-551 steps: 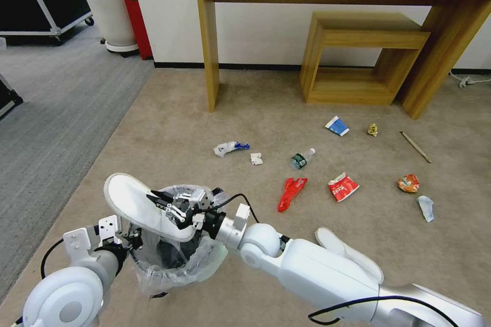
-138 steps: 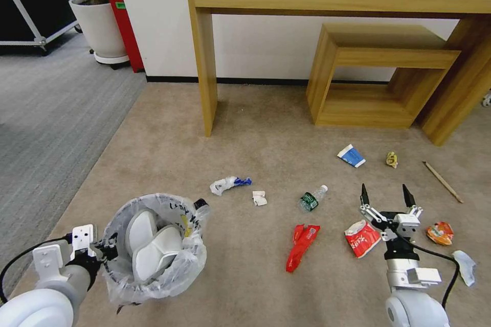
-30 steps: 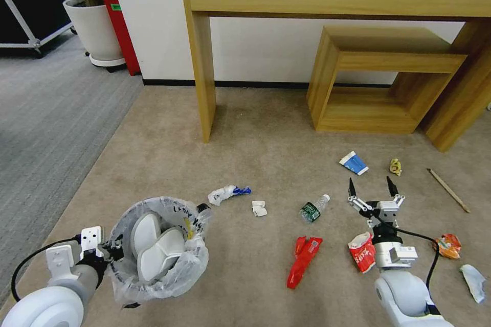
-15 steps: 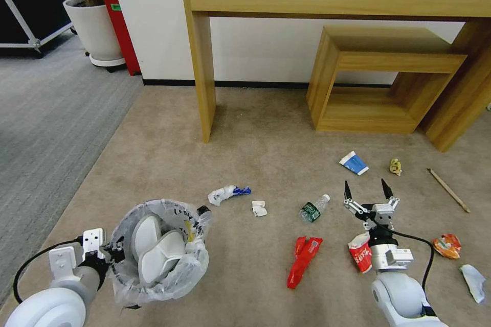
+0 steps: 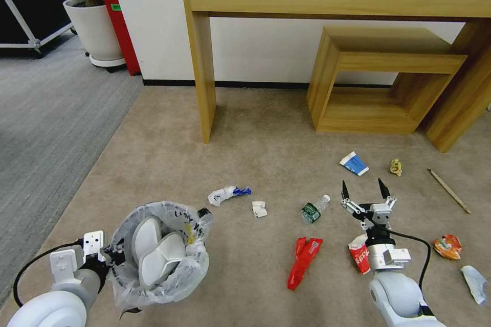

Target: Pick up the trash bin and place the garbage on the floor into it.

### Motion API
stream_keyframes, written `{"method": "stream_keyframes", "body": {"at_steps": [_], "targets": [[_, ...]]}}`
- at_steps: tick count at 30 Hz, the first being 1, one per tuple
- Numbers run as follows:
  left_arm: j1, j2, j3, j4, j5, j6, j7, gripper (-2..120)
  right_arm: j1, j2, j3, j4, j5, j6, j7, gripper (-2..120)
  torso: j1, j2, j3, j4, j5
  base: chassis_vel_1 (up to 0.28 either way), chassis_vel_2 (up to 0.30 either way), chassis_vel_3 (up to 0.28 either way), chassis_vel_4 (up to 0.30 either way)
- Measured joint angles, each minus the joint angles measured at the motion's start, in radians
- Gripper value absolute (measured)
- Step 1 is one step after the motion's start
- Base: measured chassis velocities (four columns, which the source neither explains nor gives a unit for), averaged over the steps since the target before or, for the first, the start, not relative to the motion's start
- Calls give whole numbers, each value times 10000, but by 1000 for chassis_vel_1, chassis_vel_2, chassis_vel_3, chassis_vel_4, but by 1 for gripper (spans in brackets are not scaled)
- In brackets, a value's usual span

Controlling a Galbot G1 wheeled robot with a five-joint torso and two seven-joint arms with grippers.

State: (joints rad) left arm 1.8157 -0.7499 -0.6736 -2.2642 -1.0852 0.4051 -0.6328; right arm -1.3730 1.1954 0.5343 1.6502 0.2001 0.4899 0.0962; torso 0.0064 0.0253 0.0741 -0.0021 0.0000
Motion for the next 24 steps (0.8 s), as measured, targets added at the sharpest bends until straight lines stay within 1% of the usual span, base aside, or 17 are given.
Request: {"method": "stream_keyframes", "body": {"at_steps": [7,16,24], "targets": [[-9,-62,47,-10,241,-110,145,0,-29,48,42,-44,-134,306,-174,100,1,-1,1,-1,0,-64,65,64,-57],[53,-187,166,-1,604,-162,195,0,-98,61,128,-81,-147,444,-292,100,0,-2,1,0,0,0,0,0,0],[-27,-273,259,13,539,-258,201,0,-106,36,133,-81,-137,512,-306,100,0,-2,0,-1,0,0,0,0,0]]}}
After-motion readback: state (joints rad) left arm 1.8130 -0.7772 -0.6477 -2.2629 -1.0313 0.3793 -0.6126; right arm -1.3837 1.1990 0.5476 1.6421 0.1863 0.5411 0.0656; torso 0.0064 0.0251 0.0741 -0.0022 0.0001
